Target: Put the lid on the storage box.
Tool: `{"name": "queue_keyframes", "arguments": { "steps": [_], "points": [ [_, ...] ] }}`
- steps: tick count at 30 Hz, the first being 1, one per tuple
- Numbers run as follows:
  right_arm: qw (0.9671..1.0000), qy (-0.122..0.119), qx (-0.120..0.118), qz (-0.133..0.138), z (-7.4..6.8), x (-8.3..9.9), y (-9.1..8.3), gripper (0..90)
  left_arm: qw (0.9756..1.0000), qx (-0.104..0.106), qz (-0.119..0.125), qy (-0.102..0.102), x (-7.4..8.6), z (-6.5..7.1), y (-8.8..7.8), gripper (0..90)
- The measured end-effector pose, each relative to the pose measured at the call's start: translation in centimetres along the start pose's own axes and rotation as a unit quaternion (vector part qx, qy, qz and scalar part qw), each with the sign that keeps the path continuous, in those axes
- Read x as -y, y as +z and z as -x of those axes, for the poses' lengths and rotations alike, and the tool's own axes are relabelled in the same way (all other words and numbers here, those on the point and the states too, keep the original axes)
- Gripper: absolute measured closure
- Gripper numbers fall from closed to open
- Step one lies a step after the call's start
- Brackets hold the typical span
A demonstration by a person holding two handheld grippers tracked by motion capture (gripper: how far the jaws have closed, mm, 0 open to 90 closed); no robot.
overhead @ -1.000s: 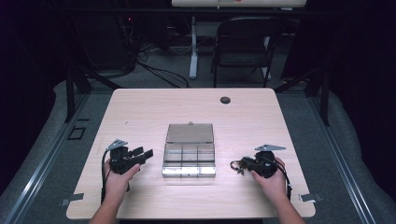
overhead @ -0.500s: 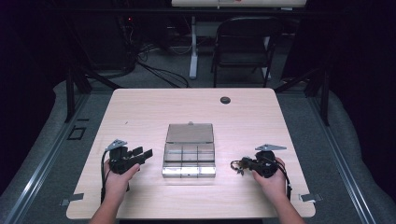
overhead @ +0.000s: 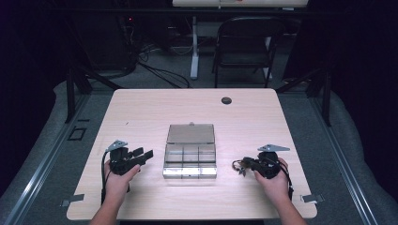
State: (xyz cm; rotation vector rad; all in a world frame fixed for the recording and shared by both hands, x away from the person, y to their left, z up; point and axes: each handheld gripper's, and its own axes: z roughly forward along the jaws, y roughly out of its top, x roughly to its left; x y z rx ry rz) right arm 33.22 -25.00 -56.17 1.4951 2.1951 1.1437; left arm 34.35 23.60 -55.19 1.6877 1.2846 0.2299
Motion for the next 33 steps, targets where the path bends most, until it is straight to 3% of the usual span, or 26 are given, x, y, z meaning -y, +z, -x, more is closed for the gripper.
{"name": "queue_keyframes", "arguments": {
  "steps": [13,18,33],
  "points": [
    [0.9995,-0.019,-0.001,0.025,-1.0,-0.6,-1.3,86.6,1.0,-0.001,0.0,-0.001,0.0,0.0,-0.1,43.8],
    [0.999,-0.016,-0.006,0.041,-1.2,-0.8,-1.9,86.6,1.0,-0.001,0.0,0.0,0.0,-0.1,-0.1,43.8],
    [0.9986,-0.017,-0.003,0.05,-1.3,-1.0,-2.4,86.6,1.0,-0.001,0.001,-0.002,0.0,-0.1,-0.1,43.8]
  ]
}}
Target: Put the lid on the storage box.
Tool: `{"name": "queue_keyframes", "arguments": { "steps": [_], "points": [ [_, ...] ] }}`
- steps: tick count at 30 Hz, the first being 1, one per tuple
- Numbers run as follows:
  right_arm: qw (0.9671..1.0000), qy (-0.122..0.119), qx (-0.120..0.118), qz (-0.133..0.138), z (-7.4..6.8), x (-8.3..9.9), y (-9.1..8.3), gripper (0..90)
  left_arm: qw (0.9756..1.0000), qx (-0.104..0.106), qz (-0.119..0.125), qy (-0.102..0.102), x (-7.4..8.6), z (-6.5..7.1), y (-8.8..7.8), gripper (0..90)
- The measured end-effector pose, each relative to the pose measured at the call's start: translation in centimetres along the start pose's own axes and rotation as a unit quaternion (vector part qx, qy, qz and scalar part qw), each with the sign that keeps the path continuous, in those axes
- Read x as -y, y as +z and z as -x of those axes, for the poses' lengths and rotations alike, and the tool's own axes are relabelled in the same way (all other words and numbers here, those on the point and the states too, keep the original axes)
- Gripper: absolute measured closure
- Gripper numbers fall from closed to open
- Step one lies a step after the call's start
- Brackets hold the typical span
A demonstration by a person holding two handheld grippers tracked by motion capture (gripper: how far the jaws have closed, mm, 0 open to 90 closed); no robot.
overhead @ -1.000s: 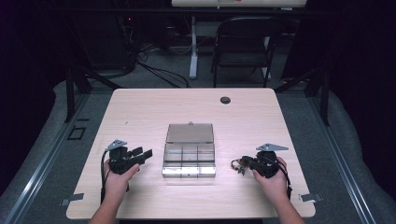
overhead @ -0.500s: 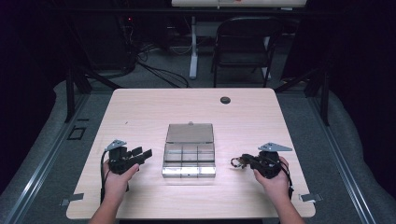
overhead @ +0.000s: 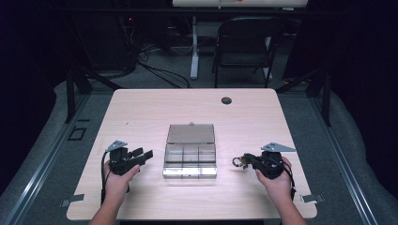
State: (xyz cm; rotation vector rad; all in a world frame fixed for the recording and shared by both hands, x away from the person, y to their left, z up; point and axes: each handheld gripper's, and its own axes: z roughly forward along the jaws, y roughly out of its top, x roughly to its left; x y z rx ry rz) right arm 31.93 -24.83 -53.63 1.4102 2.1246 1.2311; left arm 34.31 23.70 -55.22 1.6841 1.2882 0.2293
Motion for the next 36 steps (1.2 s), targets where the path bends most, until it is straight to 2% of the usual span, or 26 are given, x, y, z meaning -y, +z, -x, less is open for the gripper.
{"name": "queue_keyframes", "arguments": {
  "steps": [4,8,16,20,24,31,36],
  "points": [
    [1.0,-0.001,-0.004,0.004,-0.2,-0.2,-0.1,86.6,1.0,0.0,0.0,0.0,0.0,0.0,0.0,43.8],
    [0.9999,-0.012,0.001,0.012,-0.6,-0.8,-0.4,86.6,1.0,0.0,0.0,0.0,0.0,-0.1,-0.1,43.8],
    [0.999,-0.043,0.0,0.008,-1.9,-2.1,-0.2,86.6,1.0,0.001,-0.002,-0.001,0.0,-0.1,-0.2,43.8],
    [0.9984,-0.055,-0.01,0.008,-2.7,-2.8,0.2,86.6,1.0,0.002,-0.001,-0.001,0.0,-0.2,-0.2,43.8],
    [0.9984,-0.041,-0.036,0.016,-3.5,-3.9,0.6,86.6,1.0,0.001,0.0,0.0,0.0,-0.2,-0.2,43.8],
    [0.9958,-0.079,-0.045,0.013,-5.4,-6.0,1.5,86.6,1.0,-0.001,0.004,-0.004,0.0,-0.4,-0.2,43.8],
    [0.9943,-0.09,-0.056,0.014,-6.6,-6.8,2.4,86.7,0.9999,-0.003,0.007,-0.007,0.0,-0.5,-0.4,43.9]
  ]
}}
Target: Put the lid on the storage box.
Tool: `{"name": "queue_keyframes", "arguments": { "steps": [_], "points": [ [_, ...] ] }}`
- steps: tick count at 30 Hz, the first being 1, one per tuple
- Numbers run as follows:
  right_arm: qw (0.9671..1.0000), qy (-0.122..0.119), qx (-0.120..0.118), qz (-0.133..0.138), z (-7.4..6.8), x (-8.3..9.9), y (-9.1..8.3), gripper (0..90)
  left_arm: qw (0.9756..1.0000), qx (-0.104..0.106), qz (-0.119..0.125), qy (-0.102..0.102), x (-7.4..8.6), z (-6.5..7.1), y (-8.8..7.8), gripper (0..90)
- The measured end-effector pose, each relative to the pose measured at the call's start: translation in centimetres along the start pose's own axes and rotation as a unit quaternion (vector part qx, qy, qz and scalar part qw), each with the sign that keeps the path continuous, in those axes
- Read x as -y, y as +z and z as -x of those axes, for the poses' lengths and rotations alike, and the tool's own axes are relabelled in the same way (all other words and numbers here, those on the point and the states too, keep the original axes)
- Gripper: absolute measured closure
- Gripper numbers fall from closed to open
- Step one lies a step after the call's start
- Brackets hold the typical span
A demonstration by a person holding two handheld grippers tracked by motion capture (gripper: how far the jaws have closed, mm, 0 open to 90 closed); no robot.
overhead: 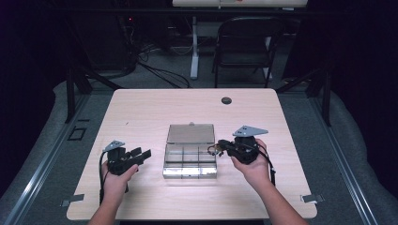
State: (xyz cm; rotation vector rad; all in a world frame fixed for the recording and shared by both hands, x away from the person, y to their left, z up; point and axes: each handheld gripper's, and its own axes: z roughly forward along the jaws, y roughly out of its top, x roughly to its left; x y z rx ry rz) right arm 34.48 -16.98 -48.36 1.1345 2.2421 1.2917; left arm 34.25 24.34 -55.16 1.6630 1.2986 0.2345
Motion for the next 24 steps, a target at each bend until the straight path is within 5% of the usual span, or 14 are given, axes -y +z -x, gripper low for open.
{"name": "queue_keyframes", "arguments": {
  "steps": [24],
  "points": [
    [0.9991,-0.024,-0.032,-0.009,-2.6,-2.7,3.2,86.6,1.0,-0.005,0.0,-0.002,0.0,-0.5,-0.1,43.9]
  ]
}}
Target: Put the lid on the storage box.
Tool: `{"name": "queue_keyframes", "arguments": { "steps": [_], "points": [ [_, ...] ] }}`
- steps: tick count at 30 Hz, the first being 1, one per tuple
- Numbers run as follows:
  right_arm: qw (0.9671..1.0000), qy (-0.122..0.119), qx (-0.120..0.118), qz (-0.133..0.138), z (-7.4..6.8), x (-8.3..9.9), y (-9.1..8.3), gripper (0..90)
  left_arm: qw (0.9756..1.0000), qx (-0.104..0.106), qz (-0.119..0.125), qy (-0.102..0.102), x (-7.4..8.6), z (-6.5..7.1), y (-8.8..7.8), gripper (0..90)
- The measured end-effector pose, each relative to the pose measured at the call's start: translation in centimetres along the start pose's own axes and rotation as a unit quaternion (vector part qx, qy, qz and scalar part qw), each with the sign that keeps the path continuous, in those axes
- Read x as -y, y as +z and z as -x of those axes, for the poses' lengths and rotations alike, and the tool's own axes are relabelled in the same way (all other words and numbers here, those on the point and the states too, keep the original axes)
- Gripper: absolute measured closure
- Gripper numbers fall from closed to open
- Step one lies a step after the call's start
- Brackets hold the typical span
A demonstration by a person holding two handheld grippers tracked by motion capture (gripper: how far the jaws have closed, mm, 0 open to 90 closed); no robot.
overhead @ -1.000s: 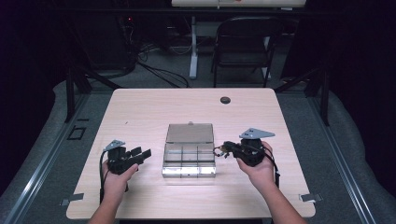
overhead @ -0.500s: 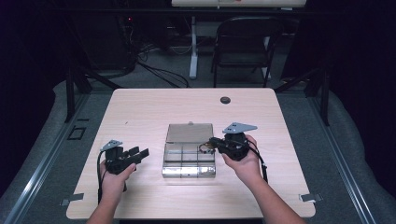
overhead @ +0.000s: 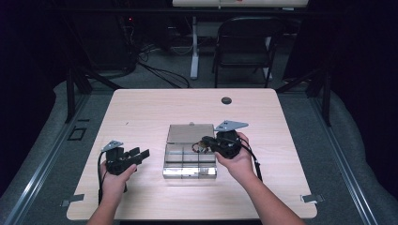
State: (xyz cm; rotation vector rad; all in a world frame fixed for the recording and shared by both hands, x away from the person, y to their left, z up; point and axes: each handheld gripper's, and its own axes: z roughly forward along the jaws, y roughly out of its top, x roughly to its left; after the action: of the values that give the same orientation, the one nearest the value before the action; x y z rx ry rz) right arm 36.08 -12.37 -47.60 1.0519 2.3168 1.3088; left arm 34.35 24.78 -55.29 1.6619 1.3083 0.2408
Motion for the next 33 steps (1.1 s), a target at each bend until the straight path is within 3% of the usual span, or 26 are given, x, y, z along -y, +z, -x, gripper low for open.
{"name": "queue_keyframes", "arguments": {
  "steps": [20,33],
  "points": [
    [0.9999,-0.002,-0.009,-0.008,-0.8,0.0,2.2,86.6,1.0,-0.001,-0.001,0.002,0.1,0.0,0.1,43.9],
    [0.9993,-0.008,-0.012,-0.033,-1.1,0.8,4.2,86.6,1.0,-0.001,-0.003,-0.002,0.1,-0.1,0.0,43.9]
  ]
}}
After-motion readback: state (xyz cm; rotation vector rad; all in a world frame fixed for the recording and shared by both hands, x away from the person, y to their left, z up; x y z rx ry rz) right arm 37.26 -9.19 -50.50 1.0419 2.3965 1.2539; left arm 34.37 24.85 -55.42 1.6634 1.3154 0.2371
